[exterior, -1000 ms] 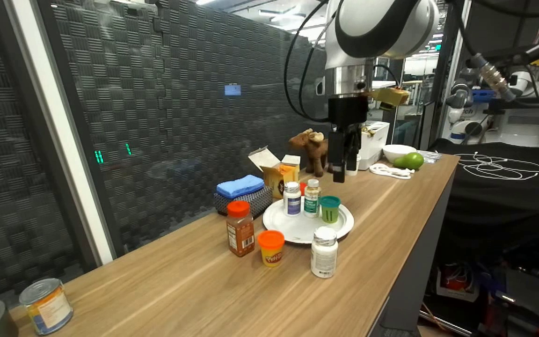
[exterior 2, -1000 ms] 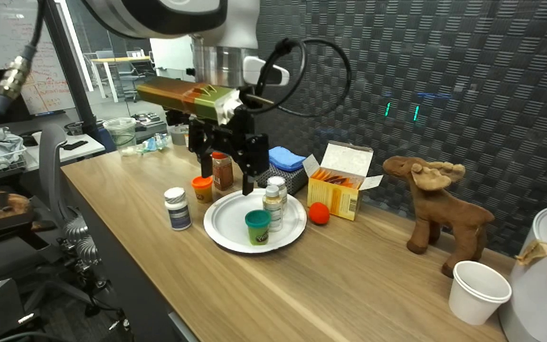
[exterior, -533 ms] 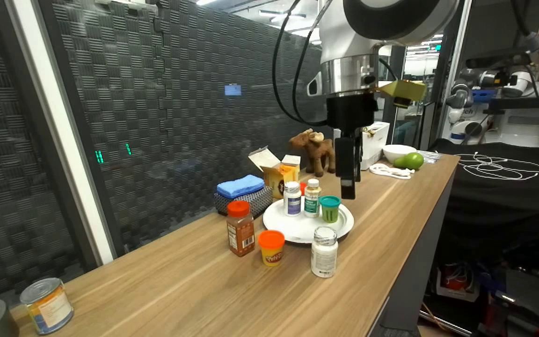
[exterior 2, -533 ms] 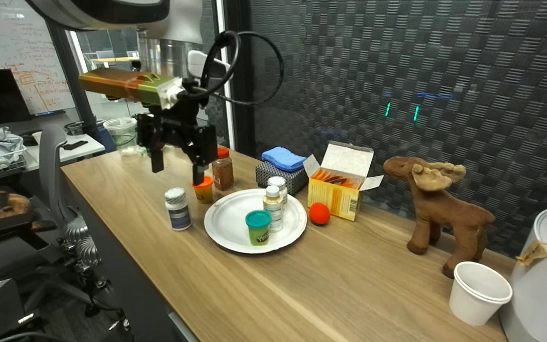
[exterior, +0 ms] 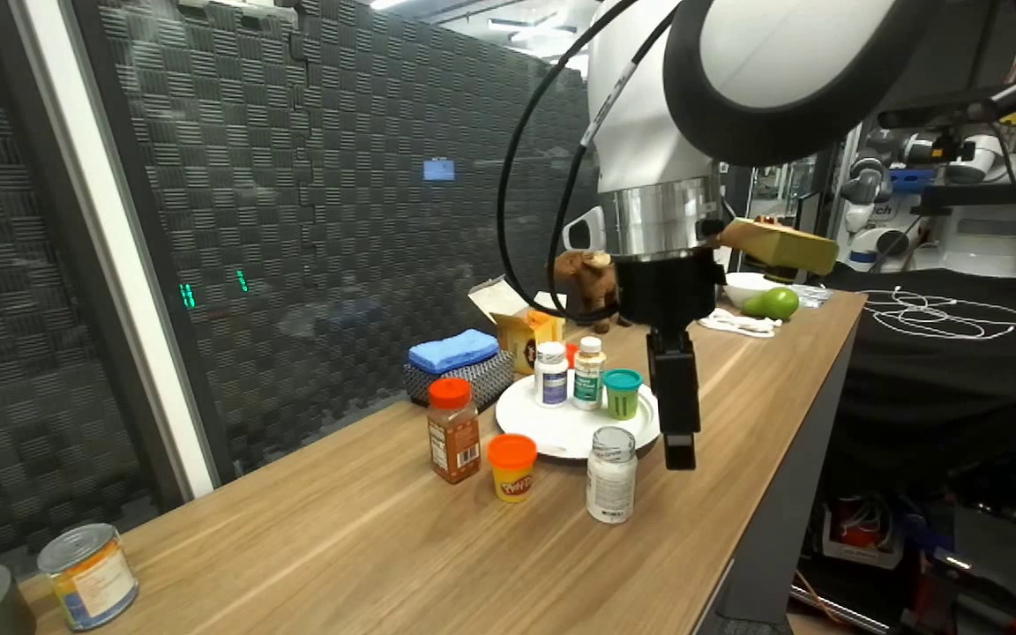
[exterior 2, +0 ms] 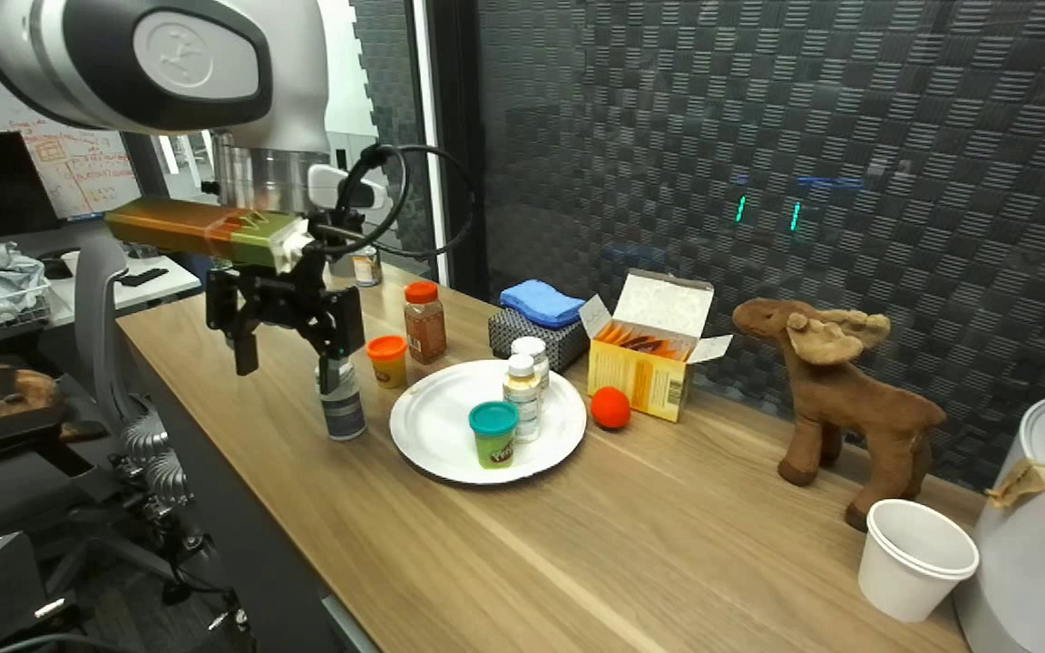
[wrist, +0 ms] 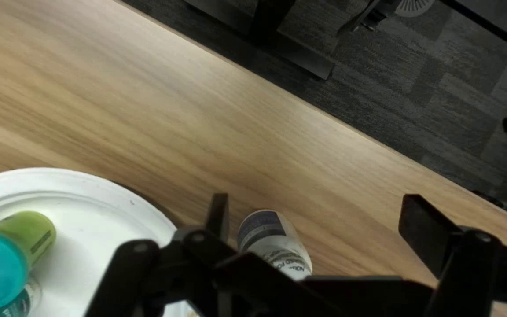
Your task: Pick the bottles and a red object and put them on the plate
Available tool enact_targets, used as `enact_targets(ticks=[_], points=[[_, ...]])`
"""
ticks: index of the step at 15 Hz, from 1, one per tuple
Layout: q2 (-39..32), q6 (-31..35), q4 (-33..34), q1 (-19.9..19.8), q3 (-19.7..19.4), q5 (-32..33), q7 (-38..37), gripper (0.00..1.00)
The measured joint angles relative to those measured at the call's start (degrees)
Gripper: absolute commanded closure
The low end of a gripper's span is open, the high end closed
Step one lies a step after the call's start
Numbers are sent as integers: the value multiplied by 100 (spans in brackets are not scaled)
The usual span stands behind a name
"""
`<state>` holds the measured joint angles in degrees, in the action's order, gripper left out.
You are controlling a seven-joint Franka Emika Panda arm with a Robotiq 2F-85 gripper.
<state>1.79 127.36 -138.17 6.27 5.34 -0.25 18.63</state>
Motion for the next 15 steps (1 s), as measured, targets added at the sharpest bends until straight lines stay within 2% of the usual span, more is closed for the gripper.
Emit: enact_targets(ticks=[9, 10, 11, 13, 15], points=[[-338, 1005, -61, 69, 51, 97, 225, 0], [-367, 1063, -52, 69, 52, 97, 237, 4], [-395, 1118, -40, 69, 53, 96, 252, 26], [-434, 1187, -20, 69, 56, 82, 283, 29], [-452, 1261, -9, 69, 59, 79, 299, 46]])
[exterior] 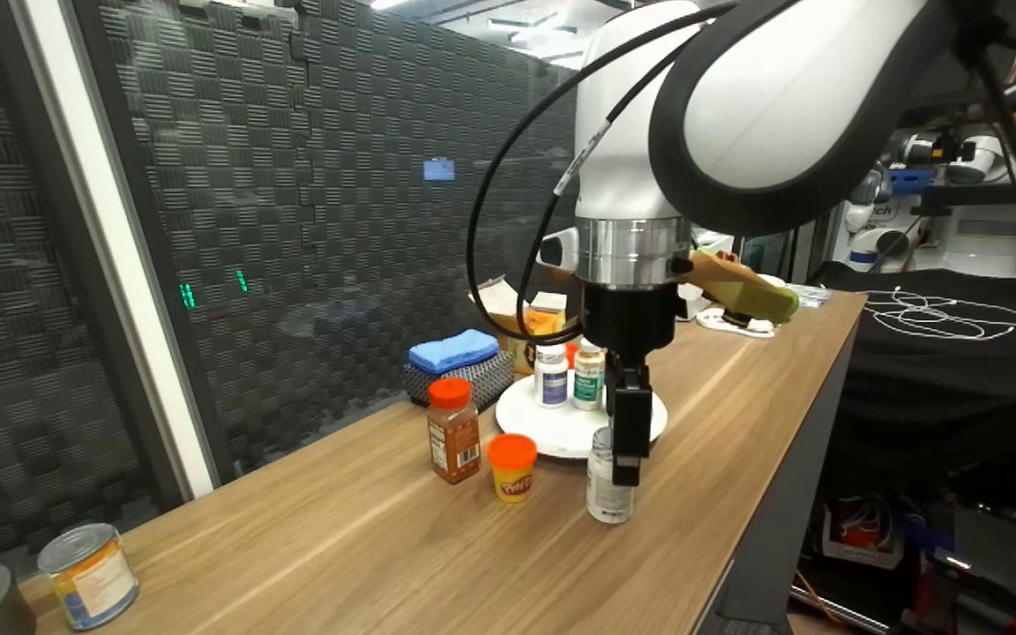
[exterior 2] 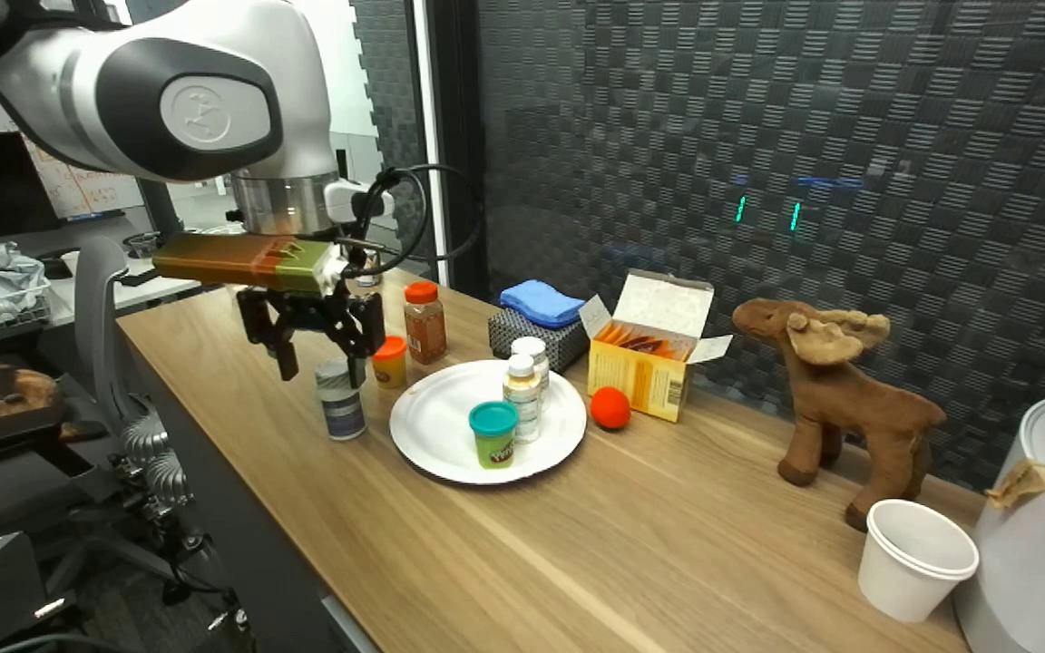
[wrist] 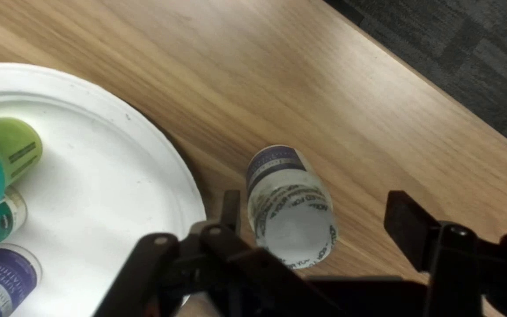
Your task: Pick the bottles and a red object and put them on the plate
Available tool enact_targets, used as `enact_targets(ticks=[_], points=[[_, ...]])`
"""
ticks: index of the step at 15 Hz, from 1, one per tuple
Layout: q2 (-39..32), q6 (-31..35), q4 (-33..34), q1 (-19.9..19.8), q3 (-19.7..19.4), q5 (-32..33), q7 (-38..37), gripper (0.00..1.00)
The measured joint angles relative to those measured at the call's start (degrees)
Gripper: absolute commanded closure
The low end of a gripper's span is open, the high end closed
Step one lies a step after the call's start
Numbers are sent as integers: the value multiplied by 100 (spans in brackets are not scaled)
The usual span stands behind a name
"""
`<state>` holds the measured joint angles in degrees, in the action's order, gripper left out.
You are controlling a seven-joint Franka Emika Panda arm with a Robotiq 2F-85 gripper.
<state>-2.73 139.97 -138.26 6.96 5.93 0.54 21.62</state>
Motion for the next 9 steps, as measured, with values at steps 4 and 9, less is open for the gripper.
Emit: enact_targets(ticks=[4, 9], points=[[3, 19, 72, -1, 1, 18, -8, 76], [154, -594, 381, 1, 10, -42, -15, 81]])
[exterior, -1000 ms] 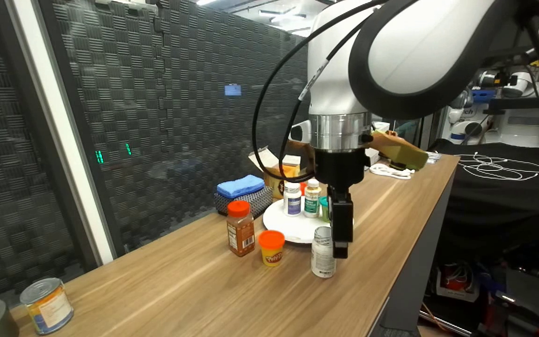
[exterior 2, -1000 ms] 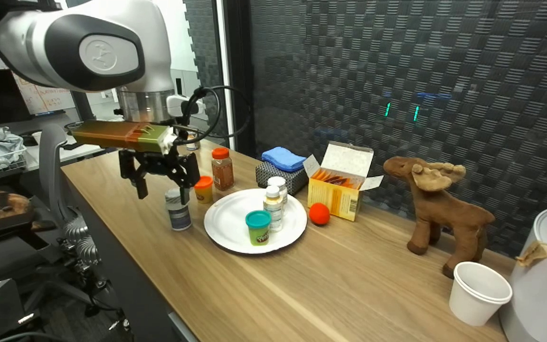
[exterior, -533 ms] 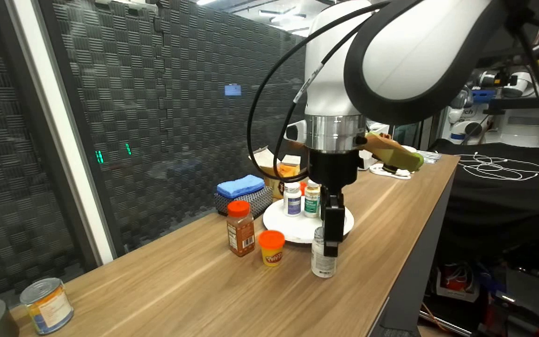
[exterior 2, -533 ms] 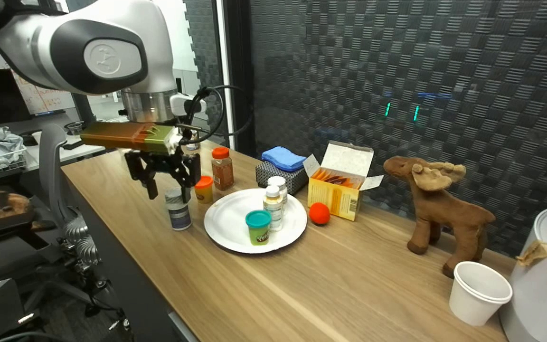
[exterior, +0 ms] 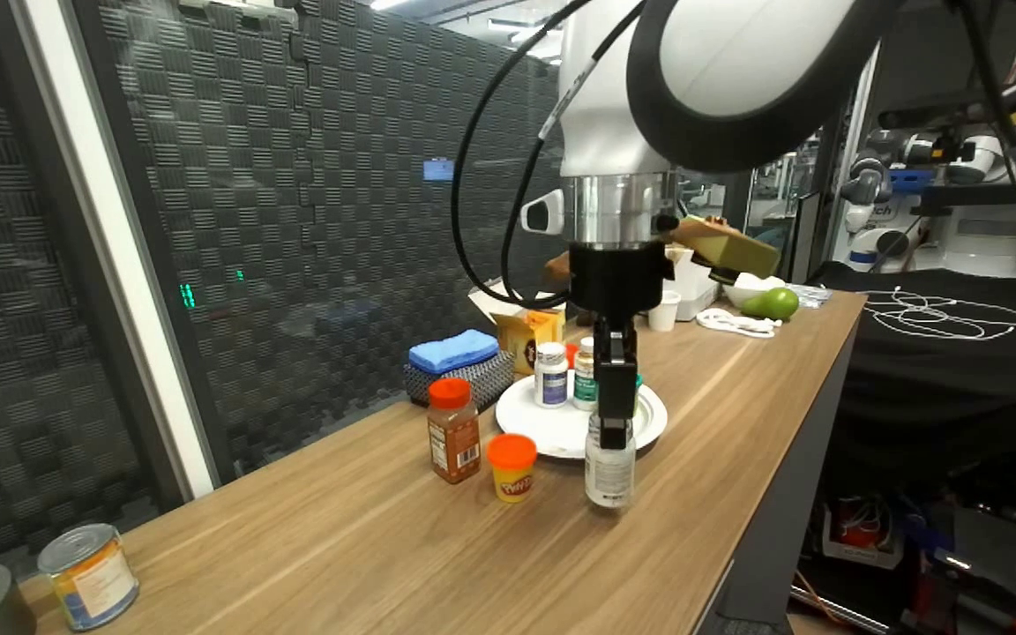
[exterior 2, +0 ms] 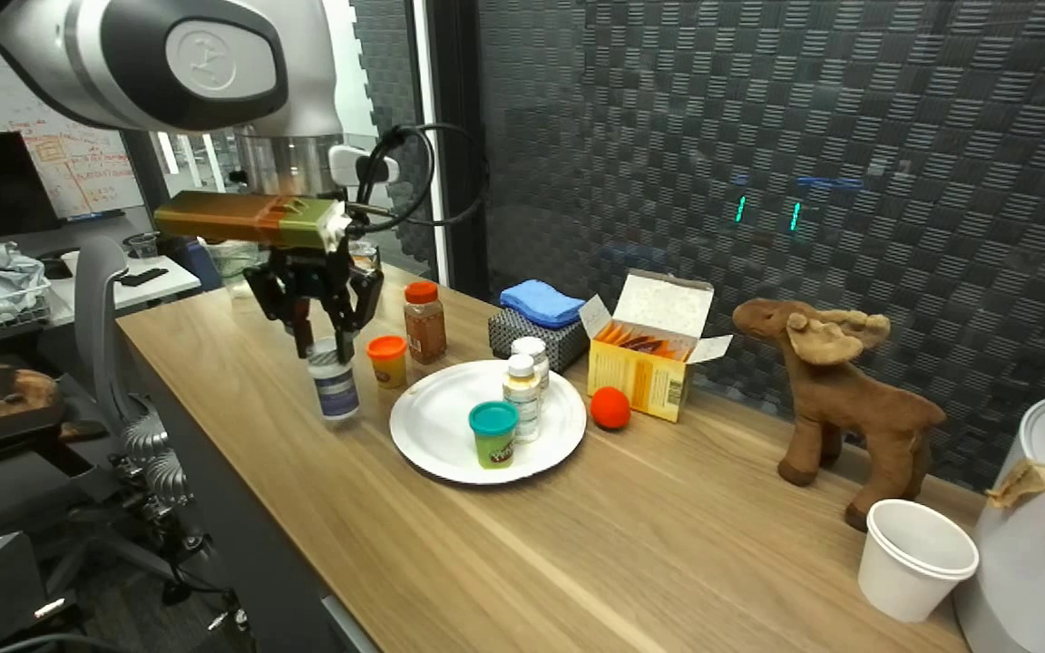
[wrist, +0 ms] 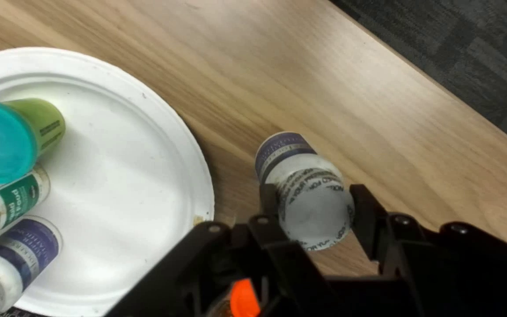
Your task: Pick the bottles and a red object and put them on the plate
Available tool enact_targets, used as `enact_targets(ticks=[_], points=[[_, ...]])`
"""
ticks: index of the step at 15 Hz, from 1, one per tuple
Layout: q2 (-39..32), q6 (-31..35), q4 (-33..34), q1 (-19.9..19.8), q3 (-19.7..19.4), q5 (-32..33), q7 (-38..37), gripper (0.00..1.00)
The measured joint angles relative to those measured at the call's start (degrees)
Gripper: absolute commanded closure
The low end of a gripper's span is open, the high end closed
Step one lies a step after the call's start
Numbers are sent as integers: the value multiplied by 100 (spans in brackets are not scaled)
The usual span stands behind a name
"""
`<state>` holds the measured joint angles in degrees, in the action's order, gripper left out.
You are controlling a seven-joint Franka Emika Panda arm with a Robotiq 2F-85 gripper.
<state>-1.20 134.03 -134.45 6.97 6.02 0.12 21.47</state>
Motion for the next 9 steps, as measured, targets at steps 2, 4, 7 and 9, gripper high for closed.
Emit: enact_targets(ticks=[2, 4, 7, 9], points=[[99, -302, 185, 2, 4, -25, -1, 81], [128, -530, 410, -1, 4, -26, -10, 81], [27, -558, 721, -29, -13, -23, -48, 81], [-141, -530, 923, -63, -43, 11, -88, 81]])
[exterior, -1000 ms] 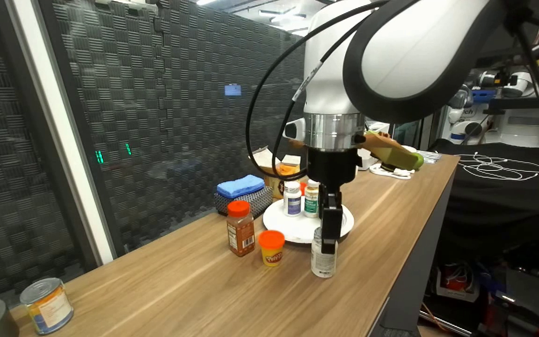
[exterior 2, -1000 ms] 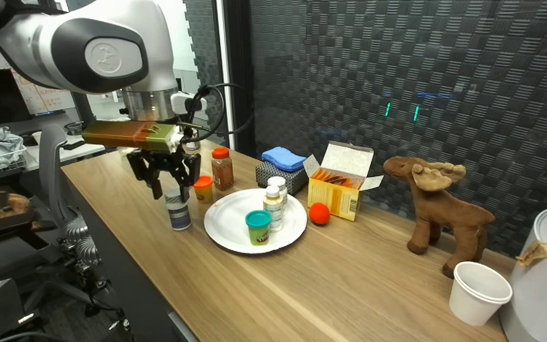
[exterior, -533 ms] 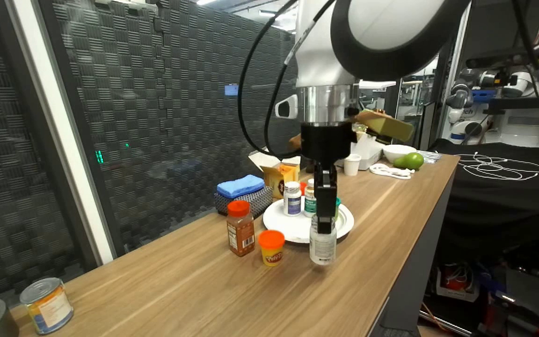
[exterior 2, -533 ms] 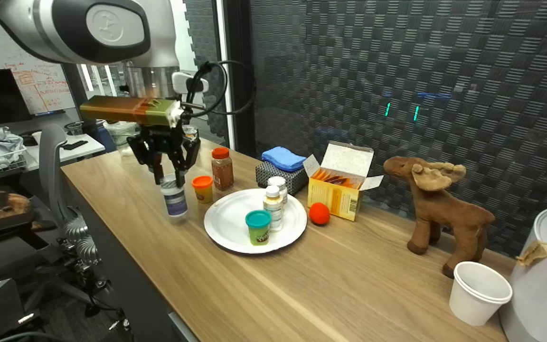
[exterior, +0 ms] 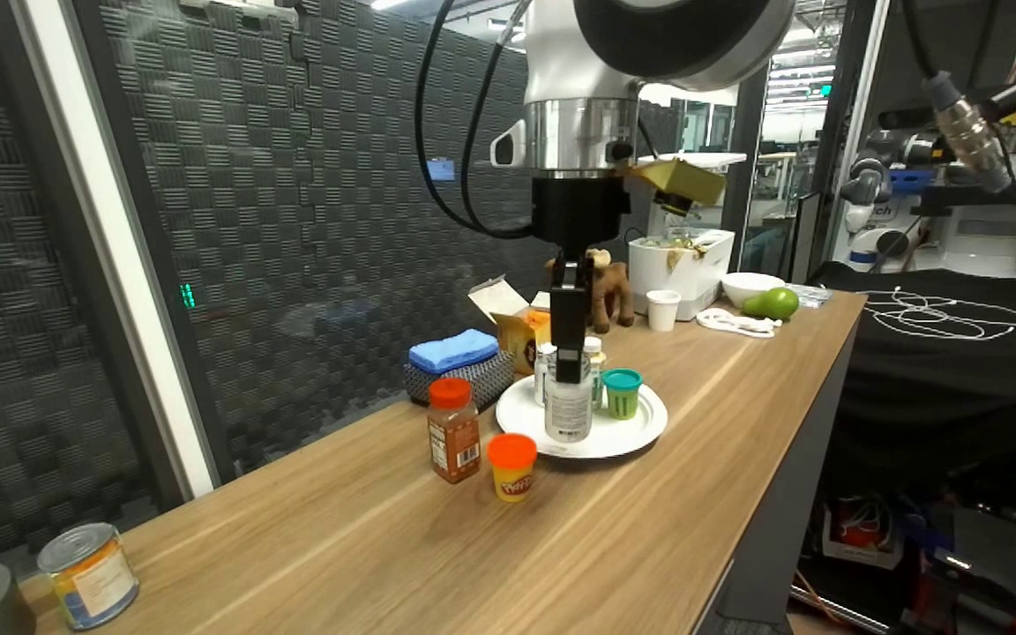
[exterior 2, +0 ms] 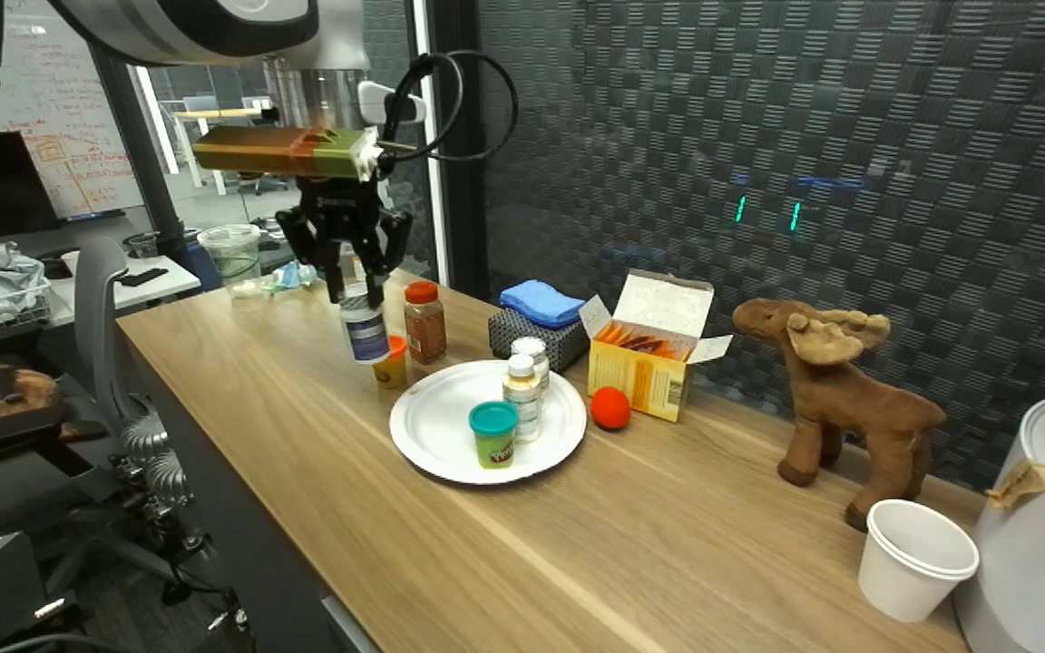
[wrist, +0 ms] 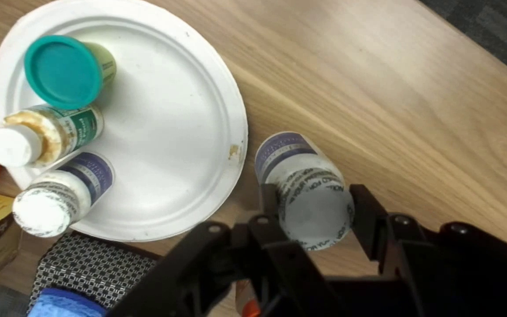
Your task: Pick the bottles and a red object and put them on the plate
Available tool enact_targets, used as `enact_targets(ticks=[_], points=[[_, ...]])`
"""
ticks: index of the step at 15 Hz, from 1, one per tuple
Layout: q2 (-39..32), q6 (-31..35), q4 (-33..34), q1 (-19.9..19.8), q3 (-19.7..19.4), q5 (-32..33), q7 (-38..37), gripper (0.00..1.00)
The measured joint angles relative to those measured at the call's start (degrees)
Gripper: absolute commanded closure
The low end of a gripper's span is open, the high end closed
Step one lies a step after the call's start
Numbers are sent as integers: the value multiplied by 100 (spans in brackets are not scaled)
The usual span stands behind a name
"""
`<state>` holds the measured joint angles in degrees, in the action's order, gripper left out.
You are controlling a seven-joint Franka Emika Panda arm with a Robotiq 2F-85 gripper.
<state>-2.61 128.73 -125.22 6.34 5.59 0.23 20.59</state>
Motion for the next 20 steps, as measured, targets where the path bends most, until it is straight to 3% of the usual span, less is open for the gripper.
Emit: enact_targets(ticks=[11, 20], points=[[-1203, 549, 911, -366, -228, 369, -550, 81], [-1630, 555, 1217, -510, -231, 293, -717, 77]])
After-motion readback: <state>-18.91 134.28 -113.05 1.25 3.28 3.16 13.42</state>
